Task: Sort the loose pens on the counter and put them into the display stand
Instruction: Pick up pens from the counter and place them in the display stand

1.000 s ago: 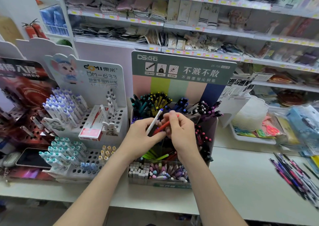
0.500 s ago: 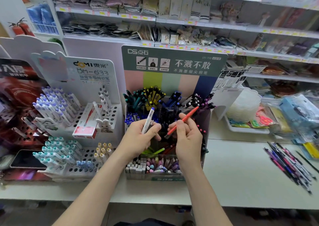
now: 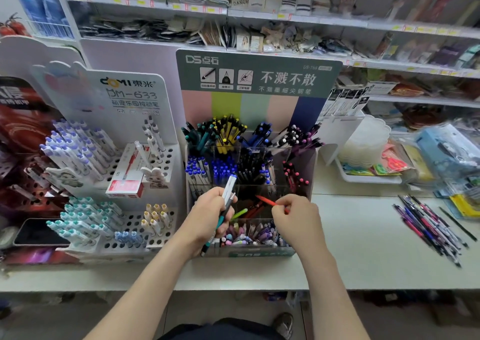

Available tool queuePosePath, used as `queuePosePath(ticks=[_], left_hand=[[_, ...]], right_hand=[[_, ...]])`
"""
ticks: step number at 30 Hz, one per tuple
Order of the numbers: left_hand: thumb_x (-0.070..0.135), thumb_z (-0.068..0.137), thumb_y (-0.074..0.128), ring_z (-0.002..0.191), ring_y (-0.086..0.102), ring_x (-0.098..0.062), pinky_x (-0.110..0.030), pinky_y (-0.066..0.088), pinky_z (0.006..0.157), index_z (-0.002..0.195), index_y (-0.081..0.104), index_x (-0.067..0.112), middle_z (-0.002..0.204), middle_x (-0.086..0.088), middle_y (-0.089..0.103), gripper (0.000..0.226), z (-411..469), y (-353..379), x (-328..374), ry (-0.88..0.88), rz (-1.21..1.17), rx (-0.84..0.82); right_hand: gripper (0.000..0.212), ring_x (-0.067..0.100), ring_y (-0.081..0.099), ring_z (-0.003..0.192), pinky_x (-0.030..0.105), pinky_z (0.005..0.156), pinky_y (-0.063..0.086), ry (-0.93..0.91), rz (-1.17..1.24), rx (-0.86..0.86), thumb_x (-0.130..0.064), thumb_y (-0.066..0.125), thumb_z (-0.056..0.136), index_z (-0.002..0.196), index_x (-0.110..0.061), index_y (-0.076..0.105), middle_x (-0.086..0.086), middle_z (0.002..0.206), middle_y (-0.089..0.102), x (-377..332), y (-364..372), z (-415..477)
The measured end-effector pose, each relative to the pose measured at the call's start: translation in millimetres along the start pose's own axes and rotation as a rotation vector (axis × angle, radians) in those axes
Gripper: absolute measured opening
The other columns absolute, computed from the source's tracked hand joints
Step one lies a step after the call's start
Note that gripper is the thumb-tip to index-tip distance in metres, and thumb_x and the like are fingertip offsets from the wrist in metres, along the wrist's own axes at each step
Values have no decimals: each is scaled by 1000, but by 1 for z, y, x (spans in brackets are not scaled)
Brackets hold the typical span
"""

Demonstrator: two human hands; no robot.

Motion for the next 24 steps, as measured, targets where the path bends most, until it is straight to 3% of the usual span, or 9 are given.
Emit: queuePosePath(ticks=[3,6,8,10,14,19,21,24], left_hand=[[0,104,34,56,45,-17,-33,37,54,124,60,4,81,-8,58,33,-3,3,0,35,-35,-40],[3,112,40,67,53,-18,-33,47,64,131,61,13,95,-10,66,30,-8,3,3,101,-52,-84],[7,113,43,74,57,-21,-34,51,71,136,60,17,104,-11,71,30,-12,0,5,158,-60,-90],[11,114,45,80,60,-23,-36,54,78,139,58,21,112,-10,75,30,-15,-3,6,193,-48,-70],[16,114,47,84,64,-22,-41,57,86,137,55,19,117,-6,77,25,-18,-5,7,213,-3,-26],[14,113,49,80,60,-21,-37,54,81,133,58,14,116,-8,79,22,-19,-7,12,222,-51,30],[14,113,49,79,58,-21,-35,53,78,133,57,13,116,-10,79,22,-19,-7,15,229,-73,32],[16,111,53,76,58,-20,-33,53,74,135,57,12,111,-10,79,25,-19,-4,17,226,-116,-14]], right_hand=[[24,11,66,78,32,80,57,-83,-59,-103,-22,60,100,115,-24,78,-8,89,73,-6,25,8],[25,19,62,101,33,85,52,-44,36,-20,-36,73,96,118,-24,75,-7,96,71,-6,34,10],[23,16,62,94,22,74,48,-31,116,61,-40,77,93,109,-23,75,-10,86,68,-7,36,9],[25,4,61,87,8,68,40,-34,151,25,-42,77,94,109,-22,74,-10,86,70,-9,42,6],[33,10,66,95,28,81,50,-28,162,84,-36,69,101,130,-21,71,-10,91,76,-6,41,-5],[23,0,65,73,6,62,39,-51,226,250,-29,65,104,124,-24,73,-17,87,72,-18,21,-23],[19,-3,67,77,9,66,44,-67,340,215,-29,62,106,119,-27,75,-15,83,73,-25,19,-24],[19,1,68,73,24,71,52,-137,581,28,-33,60,107,112,-31,78,-9,85,78,-48,19,-29]])
Point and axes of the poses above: each hand's wrist, its own z-axis towards the middle knuckle, its own y-axis out of the palm, x = y × z, the point moved 7 cm from there along z, towards the middle knuckle
